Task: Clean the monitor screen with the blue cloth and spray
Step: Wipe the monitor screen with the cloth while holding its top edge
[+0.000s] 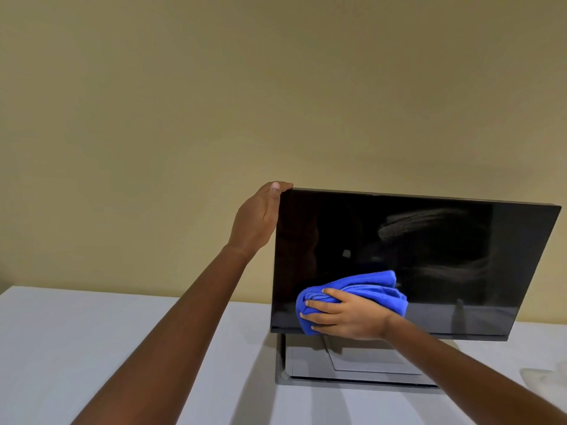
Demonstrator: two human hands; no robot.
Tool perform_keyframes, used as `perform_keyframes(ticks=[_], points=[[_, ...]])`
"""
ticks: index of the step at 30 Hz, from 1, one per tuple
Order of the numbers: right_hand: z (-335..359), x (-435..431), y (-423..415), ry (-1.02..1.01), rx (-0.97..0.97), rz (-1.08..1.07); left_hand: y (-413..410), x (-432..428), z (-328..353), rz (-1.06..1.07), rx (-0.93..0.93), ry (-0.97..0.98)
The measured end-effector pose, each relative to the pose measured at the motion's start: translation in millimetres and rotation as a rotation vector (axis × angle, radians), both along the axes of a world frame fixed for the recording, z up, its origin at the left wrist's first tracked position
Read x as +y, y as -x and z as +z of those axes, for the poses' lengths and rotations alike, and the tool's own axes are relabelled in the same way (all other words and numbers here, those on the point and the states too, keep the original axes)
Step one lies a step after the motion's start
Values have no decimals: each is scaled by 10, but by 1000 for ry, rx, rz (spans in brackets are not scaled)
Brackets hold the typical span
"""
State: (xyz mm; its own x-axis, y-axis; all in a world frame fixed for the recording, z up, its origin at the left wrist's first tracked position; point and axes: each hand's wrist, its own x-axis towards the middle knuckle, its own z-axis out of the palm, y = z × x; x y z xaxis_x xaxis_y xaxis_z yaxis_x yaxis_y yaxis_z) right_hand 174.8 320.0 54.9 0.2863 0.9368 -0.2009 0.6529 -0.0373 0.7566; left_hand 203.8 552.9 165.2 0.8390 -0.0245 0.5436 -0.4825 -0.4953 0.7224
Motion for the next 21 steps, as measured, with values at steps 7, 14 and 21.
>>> perform_keyframes(ticks=[7,14,21], points=[[587,49,12,-554,-92,-138,5,-21,45,-50,66,145],[1099,420,-203,-1048,-173,-351,37,-63,71,-83,177,287],[637,615,-317,-1097,-256,-310,28,-61,48,-88,185,290]])
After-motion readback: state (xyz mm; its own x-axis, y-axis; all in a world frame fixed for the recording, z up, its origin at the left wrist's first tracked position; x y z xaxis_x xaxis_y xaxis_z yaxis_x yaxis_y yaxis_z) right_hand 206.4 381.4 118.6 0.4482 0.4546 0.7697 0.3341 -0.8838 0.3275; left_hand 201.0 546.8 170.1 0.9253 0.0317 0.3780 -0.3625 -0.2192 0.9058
